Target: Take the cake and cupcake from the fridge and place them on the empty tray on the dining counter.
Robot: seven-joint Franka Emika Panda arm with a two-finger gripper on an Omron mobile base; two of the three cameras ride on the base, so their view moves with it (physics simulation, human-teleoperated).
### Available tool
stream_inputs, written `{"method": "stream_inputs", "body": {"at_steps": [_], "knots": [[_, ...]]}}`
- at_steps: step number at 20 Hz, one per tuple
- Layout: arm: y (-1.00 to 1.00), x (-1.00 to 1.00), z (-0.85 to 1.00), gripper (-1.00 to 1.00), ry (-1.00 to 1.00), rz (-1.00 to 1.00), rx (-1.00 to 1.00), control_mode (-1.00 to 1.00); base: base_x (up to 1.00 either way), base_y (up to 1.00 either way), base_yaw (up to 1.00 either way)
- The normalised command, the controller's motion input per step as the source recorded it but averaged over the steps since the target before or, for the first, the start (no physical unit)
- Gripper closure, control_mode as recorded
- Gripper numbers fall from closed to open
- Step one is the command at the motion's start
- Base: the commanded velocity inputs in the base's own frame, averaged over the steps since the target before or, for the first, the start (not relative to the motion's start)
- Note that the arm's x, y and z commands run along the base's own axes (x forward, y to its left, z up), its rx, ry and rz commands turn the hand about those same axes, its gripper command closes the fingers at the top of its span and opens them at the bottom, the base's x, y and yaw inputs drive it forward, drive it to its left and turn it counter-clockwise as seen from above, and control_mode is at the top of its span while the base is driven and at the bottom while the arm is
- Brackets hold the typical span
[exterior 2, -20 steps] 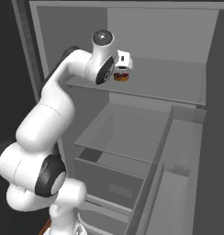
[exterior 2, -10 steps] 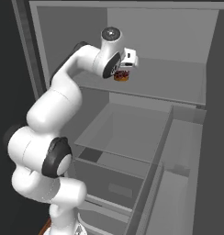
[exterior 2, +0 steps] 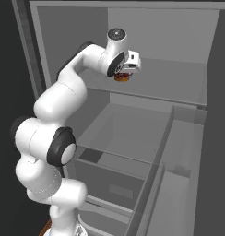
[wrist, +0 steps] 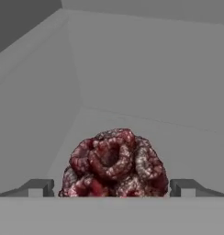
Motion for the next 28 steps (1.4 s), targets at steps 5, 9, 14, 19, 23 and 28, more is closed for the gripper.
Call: {"method": "stream_inputs", "body": {"at_steps": [5, 9, 14, 19, 23, 28], "knots": [[0.00, 0.31, -0.19, -1.00, 0.02, 0.00, 0.00, -1.00, 0.00, 0.00, 0.00], [0.00, 0.14, -0.30, -1.00, 0.02, 0.00, 0.00, -1.00, 0.00, 0.00, 0.00], [0.00, 0.00, -0.24, 1.00, 0.07, 0.00, 0.00, -1.00, 0.00, 0.00, 0.00], [0.00, -0.35, 0.04, 1.00, -0.16, 0.08, -0.01, -1.00, 0.00, 0.00, 0.00], [-0.01, -1.00, 0.20, 1.00, -0.60, 0.14, -0.06, -1.00, 0.00, 0.00, 0.00], [0.04, -1.00, 0.21, 1.00, -0.37, 0.13, -0.07, -1.00, 0.00, 0.00, 0.00]]}}
